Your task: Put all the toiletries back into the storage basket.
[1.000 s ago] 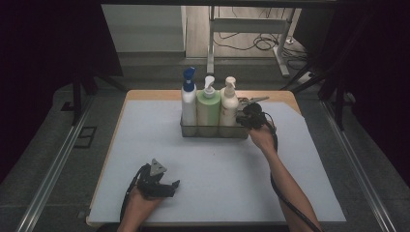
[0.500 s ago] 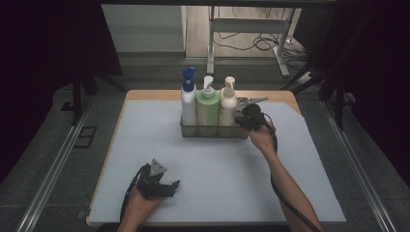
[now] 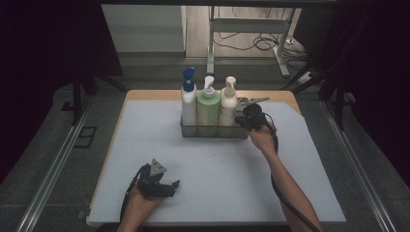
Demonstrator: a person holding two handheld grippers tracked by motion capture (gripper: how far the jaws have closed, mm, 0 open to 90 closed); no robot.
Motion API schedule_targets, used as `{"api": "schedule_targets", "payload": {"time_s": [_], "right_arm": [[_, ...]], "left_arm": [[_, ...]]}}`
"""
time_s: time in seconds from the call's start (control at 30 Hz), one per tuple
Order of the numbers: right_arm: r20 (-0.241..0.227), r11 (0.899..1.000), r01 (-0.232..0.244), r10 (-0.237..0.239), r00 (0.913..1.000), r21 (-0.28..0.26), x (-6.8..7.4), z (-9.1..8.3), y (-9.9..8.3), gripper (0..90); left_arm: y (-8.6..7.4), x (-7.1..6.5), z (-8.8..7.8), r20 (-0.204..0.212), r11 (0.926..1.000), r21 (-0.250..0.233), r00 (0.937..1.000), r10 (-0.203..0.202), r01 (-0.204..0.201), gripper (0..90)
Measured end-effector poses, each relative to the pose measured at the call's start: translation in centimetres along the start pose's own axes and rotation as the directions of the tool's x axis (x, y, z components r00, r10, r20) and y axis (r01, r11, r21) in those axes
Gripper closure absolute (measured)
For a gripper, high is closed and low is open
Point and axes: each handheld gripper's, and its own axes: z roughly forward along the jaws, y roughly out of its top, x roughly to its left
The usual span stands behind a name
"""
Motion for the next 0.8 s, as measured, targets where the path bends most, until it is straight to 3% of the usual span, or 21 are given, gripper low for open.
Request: {"api": "schedule_targets", "payload": {"time_s": [0.8], "right_arm": [[0.016,1.000,0.024,-0.024,0.9996,-0.004,0.1,-1.4,-0.2,65.1]], "left_arm": [[0.0,0.0,0.0,-0.001,1.0000,0.000,1.0000,0.001,-0.001,12.5]]}}
